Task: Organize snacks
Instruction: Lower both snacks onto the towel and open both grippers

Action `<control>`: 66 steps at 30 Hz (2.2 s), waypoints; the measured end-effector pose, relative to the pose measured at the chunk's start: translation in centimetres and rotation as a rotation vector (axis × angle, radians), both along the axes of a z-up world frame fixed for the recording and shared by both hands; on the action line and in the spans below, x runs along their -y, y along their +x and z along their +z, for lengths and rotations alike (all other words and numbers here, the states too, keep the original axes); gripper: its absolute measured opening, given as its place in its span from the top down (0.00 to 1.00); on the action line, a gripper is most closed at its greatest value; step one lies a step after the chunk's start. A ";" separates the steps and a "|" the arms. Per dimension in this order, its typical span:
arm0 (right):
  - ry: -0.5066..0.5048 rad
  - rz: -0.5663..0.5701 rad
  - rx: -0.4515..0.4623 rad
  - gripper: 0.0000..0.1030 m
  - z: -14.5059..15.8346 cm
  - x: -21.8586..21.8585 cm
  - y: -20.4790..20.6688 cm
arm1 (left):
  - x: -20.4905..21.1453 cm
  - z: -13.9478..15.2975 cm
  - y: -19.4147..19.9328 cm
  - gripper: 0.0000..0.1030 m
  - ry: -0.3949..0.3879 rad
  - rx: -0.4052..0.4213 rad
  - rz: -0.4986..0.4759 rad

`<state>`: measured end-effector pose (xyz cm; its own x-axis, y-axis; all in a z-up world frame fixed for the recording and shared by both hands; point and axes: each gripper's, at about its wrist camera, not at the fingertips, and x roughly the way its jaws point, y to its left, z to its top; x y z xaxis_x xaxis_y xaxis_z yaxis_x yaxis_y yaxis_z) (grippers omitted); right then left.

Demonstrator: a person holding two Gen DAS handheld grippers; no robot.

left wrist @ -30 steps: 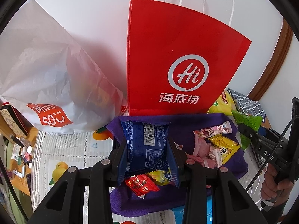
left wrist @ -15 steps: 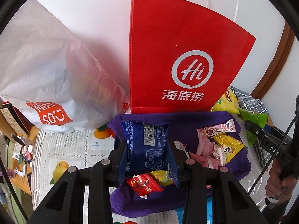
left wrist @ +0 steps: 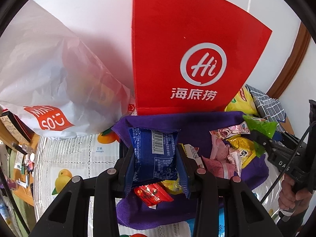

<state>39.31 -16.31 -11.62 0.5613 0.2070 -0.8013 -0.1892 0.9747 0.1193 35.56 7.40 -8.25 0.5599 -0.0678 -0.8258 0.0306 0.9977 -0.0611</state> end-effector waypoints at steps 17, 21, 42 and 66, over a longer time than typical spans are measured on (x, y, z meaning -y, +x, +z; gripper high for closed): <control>-0.036 0.058 -0.048 0.53 -1.5 -1.9 -0.1 | 0.8 -1.0 0.2 0.64 -0.002 -0.041 -0.035; -0.049 0.061 -0.068 0.53 -2.1 -2.2 0.1 | 1.1 -1.4 0.2 0.64 0.002 -0.055 -0.047; -0.102 0.065 -0.098 0.51 -3.3 -2.3 0.6 | 2.3 -3.0 0.5 0.62 0.030 -0.123 -0.082; -0.139 0.046 -0.059 0.33 0.0 -2.7 -2.0 | 2.1 0.1 -0.9 0.40 0.003 -0.052 -0.081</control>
<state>37.35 -13.59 -11.58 0.5045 0.1166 -0.8555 -0.2306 0.9730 -0.0033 34.66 5.33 -8.19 0.5091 -0.1085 -0.8538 0.1085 0.9922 -0.0614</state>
